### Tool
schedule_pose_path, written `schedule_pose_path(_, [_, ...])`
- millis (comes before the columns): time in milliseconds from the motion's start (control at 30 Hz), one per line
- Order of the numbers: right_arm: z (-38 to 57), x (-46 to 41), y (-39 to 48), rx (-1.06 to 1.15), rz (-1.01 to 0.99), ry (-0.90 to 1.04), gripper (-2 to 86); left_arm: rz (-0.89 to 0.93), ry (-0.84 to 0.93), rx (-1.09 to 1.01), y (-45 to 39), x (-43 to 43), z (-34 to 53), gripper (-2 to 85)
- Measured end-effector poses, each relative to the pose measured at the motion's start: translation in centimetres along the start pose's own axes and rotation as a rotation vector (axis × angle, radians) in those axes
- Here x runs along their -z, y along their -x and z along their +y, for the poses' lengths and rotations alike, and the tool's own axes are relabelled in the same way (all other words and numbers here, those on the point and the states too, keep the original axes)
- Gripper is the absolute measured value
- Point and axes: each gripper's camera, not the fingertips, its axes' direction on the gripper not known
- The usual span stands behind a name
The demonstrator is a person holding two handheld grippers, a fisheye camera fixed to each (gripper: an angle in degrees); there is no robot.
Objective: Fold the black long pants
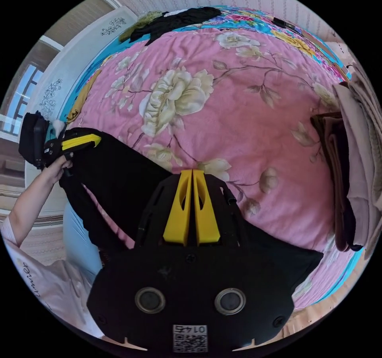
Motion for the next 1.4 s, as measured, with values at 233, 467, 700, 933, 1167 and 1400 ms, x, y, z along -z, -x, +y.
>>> schedule_pose_path(233, [13.5, 9.5, -5.2, -0.183, -0.048, -0.289, 0.4, 0.067, -0.163, 0.082, 2.4, 10.2, 7.9, -0.9])
schedule_pose_path(467, [29.5, 14.6, -13.4, -0.57, 0.076, -0.279, 4.3, 0.128, -0.041, 0.093, -0.2, 14.3, 17.7, 0.8])
schedule_pose_path(700, [31.2, 16.9, -17.4, -0.671, 0.061, -0.325, 8.0, 0.197, -0.052, 0.047, -6.6, 15.2, 14.6, 4.3])
schedule_pose_path(933, [29.9, 19.3, -20.2, -0.64, 0.023, -0.29, 1.9, 0.128, 0.034, 0.019, -6.7, 16.9, 12.8, 1.4])
schedule_pose_path(1167, [29.1, 19.5, -23.5, -0.653, 0.049, -0.164, 2.3, 0.203, 0.01, 0.105, -3.2, 20.6, 13.7, -0.5])
schedule_pose_path(1400, [34.7, 26.0, -22.0, -0.649, 0.032, -0.286, 5.5, 0.155, -0.168, 0.443, 8.0, 31.5, 22.3, 1.1])
